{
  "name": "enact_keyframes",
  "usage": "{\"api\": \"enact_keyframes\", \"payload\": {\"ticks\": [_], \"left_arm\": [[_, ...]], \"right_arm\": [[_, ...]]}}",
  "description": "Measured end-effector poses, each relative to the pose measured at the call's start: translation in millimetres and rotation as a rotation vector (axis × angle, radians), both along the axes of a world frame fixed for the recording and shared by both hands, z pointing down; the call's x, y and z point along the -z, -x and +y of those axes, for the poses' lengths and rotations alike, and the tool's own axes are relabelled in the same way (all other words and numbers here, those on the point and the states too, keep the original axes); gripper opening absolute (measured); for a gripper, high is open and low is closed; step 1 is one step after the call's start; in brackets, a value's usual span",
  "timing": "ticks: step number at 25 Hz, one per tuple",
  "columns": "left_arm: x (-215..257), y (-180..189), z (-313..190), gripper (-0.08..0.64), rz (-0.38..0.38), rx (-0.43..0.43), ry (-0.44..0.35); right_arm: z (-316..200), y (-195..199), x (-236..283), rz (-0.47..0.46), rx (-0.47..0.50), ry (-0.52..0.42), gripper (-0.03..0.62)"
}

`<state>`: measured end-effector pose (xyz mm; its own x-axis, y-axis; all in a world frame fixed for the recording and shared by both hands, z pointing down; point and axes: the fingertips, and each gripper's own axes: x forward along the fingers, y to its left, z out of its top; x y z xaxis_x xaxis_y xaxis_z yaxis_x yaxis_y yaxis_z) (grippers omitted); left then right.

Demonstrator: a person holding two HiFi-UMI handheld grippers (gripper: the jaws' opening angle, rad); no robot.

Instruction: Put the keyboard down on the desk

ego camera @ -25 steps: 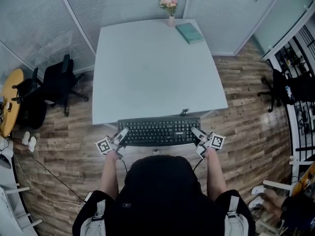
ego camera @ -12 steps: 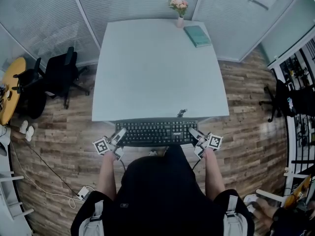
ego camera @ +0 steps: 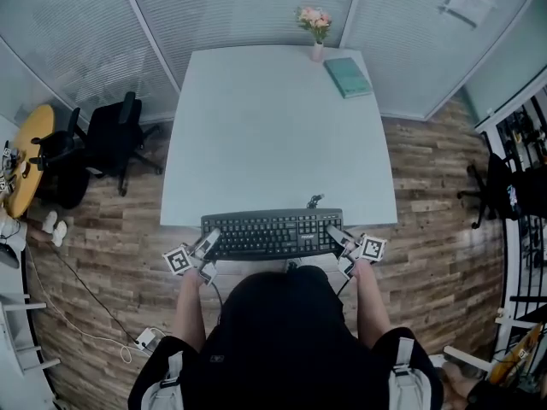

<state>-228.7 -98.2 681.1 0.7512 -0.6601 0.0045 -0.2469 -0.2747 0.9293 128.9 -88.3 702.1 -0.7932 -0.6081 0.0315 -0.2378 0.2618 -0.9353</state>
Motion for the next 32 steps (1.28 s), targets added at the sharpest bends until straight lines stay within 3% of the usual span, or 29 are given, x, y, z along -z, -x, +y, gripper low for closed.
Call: {"api": "enact_keyframes", "payload": {"ticks": [8, 15, 32], "left_arm": [[21, -35, -40, 0.118, -0.087, 0.010, -0.067], [20, -39, -45, 0.118, -0.134, 0.030, -0.073], [6, -42, -79, 0.118, -0.104, 0.054, -0.042]], "right_arm": [[-44, -35, 9, 0.003, 0.020, -0.005, 0.133], [-55, -38, 2, -0.009, 0.063, -0.009, 0.137], [-100, -39, -2, 0.018, 0.099, 0.009, 0.140]]}}
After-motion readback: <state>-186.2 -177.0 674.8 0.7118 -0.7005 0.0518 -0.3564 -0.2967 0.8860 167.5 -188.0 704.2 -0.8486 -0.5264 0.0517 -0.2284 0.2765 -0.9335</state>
